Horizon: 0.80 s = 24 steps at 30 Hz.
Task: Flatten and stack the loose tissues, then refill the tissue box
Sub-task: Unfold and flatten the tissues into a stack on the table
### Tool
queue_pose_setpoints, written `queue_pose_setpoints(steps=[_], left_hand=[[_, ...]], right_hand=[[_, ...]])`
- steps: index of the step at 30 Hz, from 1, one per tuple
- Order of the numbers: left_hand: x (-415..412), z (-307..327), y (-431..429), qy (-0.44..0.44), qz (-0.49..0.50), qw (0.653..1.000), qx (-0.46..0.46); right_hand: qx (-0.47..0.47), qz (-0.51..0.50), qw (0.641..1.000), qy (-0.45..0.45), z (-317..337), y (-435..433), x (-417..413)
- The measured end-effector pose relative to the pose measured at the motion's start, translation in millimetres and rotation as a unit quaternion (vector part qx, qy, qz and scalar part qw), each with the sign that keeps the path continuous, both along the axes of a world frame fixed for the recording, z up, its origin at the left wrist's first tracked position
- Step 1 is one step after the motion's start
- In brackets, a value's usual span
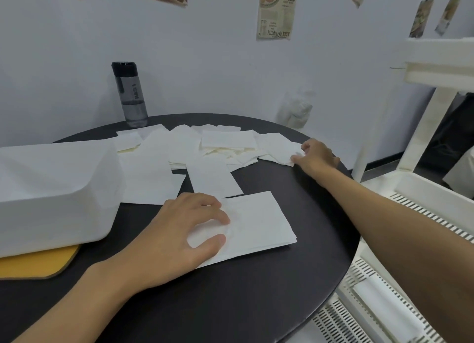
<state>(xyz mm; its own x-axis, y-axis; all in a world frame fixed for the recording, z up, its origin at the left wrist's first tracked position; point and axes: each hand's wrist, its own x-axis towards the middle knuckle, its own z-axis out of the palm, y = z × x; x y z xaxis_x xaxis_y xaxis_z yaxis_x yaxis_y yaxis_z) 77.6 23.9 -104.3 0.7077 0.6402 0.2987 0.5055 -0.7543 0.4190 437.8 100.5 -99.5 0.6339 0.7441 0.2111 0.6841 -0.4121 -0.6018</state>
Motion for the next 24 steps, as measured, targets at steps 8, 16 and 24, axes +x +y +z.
queue_pose_setpoints(steps=[8,16,24], left_hand=[[0.0,0.7,-0.1,-0.001,-0.003,1.0,-0.004],[0.3,-0.1,-0.1,-0.005,-0.004,1.0,0.003],[-0.8,-0.1,0.4,-0.008,-0.005,1.0,-0.004]], right_hand=[[-0.008,-0.02,0.999,0.029,3.2,1.4,-1.3],[0.025,-0.012,0.998,0.063,8.2,-8.1,-7.3],[0.166,0.017,0.983,0.077,14.7,-16.7,-16.0]])
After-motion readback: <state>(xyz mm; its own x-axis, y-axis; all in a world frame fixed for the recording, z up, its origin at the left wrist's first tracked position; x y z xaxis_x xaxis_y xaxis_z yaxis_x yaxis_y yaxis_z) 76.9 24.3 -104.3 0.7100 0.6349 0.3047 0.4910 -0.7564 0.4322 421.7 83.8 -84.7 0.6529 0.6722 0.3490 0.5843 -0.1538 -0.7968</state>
